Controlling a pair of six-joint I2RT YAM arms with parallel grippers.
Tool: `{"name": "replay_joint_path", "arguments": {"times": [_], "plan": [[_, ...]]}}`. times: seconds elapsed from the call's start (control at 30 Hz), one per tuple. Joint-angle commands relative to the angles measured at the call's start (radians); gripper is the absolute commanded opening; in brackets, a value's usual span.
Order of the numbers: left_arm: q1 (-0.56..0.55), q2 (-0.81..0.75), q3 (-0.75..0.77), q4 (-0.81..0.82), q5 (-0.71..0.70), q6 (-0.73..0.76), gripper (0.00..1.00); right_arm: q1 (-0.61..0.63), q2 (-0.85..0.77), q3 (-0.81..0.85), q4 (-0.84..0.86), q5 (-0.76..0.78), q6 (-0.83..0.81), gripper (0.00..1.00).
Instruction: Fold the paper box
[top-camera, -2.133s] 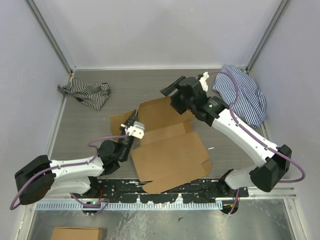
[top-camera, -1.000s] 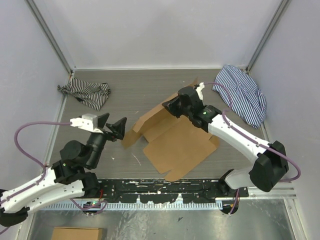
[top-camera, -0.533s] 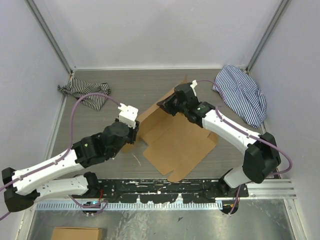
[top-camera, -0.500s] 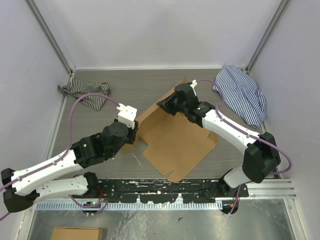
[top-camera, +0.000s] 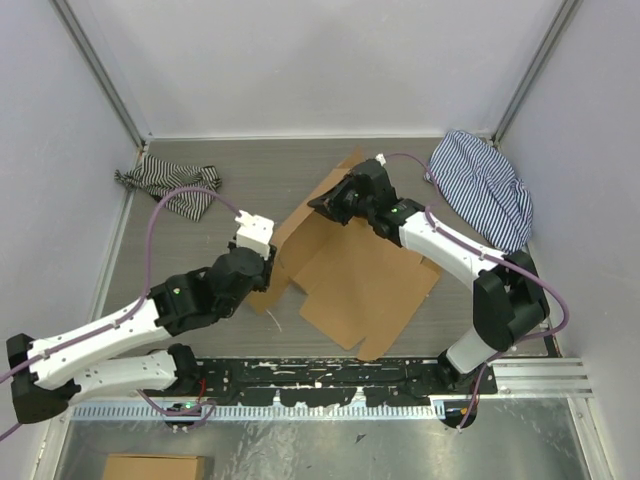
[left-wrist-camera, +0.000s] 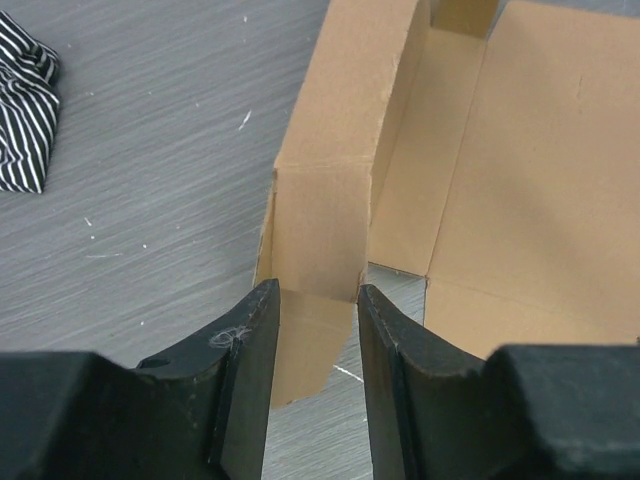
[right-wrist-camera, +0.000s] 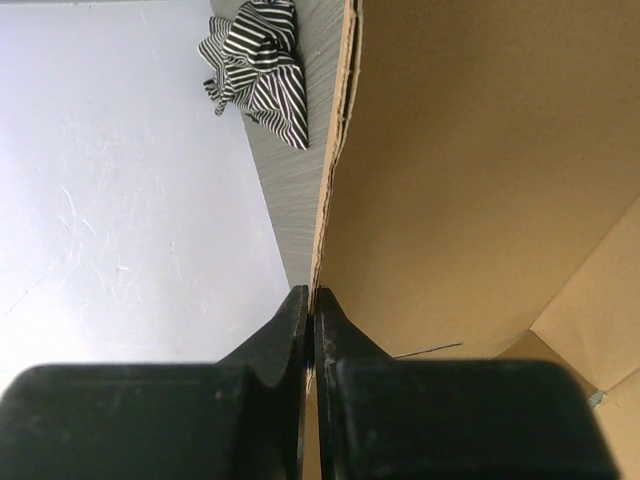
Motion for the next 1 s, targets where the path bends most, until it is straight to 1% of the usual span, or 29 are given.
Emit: {"name": "replay_joint_path", "arguments": {"times": [0.0,0.17,0.23,0.3,0.4,0.53,0.63,0.7,0.73,0.83,0.97], "plan": [[-0.002,0.07,-0.013,0.066,0.024,-0.019,0.44,-0.008,-0.007,0.032,0.086,-0.06,-0.059,0.06],[-0.002,0.124,-0.025,0.104,-0.022,-0.017,0.43,-0.019,-0.012,0.024,0.111,-0.1,-0.072,0.04],[-0.003,0.125,-0.044,0.152,-0.041,-0.018,0.43,-0.022,-0.015,0.022,0.11,-0.105,-0.076,0.04],[-0.002,0.12,-0.064,0.199,-0.068,-0.02,0.44,-0.021,-0.021,0.017,0.111,-0.107,-0.077,0.04],[-0.002,0.113,-0.095,0.28,-0.144,-0.021,0.48,-0.022,-0.033,0.003,0.113,-0.114,-0.075,0.04],[-0.002,0.096,-0.171,0.495,-0.197,0.007,0.54,-0.021,-0.044,-0.027,0.134,-0.144,-0.056,0.04],[-0.001,0.088,-0.26,0.725,-0.211,0.04,0.57,-0.021,-0.053,-0.048,0.162,-0.161,-0.043,0.04],[-0.001,0.085,-0.322,0.889,-0.199,0.046,0.57,-0.021,-0.057,-0.056,0.17,-0.166,-0.037,0.03],[0.002,0.086,-0.341,0.944,-0.189,0.048,0.57,-0.021,-0.059,-0.059,0.173,-0.168,-0.034,0.03],[0.008,0.1,-0.358,1.008,-0.159,0.043,0.57,-0.021,-0.063,-0.059,0.174,-0.17,-0.031,0.03],[0.018,0.13,-0.348,0.994,-0.159,0.059,0.58,-0.021,-0.059,-0.057,0.181,-0.17,-0.026,0.03]]}}
